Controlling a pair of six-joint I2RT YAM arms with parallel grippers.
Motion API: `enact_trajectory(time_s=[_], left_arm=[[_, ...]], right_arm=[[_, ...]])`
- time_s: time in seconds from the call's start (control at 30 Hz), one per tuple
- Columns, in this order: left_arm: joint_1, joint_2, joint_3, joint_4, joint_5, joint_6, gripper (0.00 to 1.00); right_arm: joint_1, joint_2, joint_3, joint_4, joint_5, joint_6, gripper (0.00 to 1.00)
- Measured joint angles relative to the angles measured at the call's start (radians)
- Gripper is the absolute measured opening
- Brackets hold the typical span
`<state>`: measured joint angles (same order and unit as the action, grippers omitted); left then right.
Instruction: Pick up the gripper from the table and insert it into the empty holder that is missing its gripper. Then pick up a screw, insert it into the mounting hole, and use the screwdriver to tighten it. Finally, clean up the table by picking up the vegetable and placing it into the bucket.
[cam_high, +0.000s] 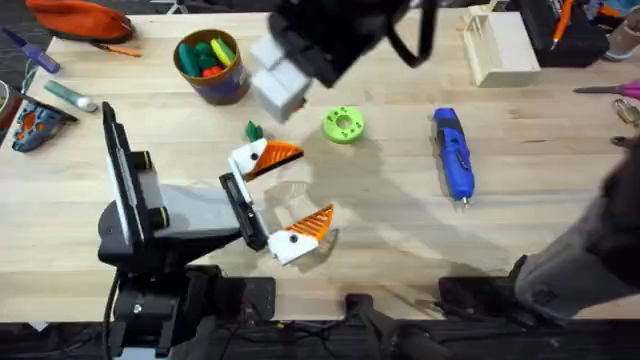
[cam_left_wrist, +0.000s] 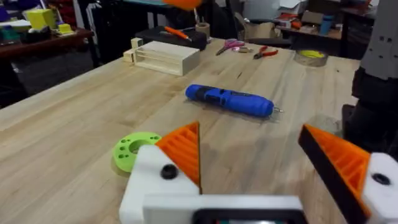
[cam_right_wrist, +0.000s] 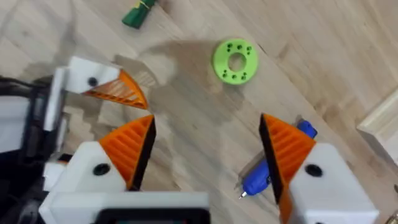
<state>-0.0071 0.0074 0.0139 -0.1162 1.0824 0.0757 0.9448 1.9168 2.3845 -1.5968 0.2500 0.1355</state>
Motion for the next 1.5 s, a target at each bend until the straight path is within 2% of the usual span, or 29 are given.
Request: enact_trajectory(time_s=[0.1, 0.27, 0.4, 0.53, 0.7, 0.73, 0.9, 1.07, 1.37, 1.5], left_arm=[[0.000, 0.000, 0.000, 0.000, 0.000, 0.000, 0.985], [0.000, 0.000, 0.000, 0.000, 0.001, 0.000, 0.985], [0.000, 0.000, 0.000, 0.000, 0.002, 0.000, 0.985], [0.000, 0.000, 0.000, 0.000, 0.002, 0.000, 0.985], [0.000, 0.000, 0.000, 0.000, 0.002, 0.000, 0.985], [0.000, 0.000, 0.000, 0.000, 0.002, 0.000, 0.985], [0.000, 0.000, 0.000, 0.000, 0.002, 0.000, 0.985], [0.000, 0.000, 0.000, 0.000, 0.002, 0.000, 0.985], [0.000, 0.000, 0.000, 0.000, 0.002, 0.000, 0.985], [0.000, 0.000, 0.000, 0.000, 0.002, 0.000, 0.985]], right_arm=[[-0.029, -0.086, -0.159, 0.075, 0.000, 0.002, 0.952], [-0.111, -0.300, -0.494, 0.248, 0.000, 0.038, 0.953], [-0.245, -0.511, -0.752, 0.341, 0.000, 0.104, 0.953], [-0.379, -0.668, -0.914, 0.326, 0.003, 0.160, 0.953], [-0.526, -0.725, -0.983, 0.229, 0.004, 0.191, 0.956], [-0.583, -0.716, -0.988, 0.196, 0.005, 0.199, 0.956], [-0.644, -0.696, -0.988, 0.191, 0.005, 0.217, 0.956], [-0.654, -0.669, -1.022, 0.204, 0.007, 0.260, 0.956], [-0.654, -0.704, -1.248, 0.362, 0.002, 0.287, 0.978], [-0.654, -0.721, -1.258, 0.393, -0.004, 0.288, 0.991]])
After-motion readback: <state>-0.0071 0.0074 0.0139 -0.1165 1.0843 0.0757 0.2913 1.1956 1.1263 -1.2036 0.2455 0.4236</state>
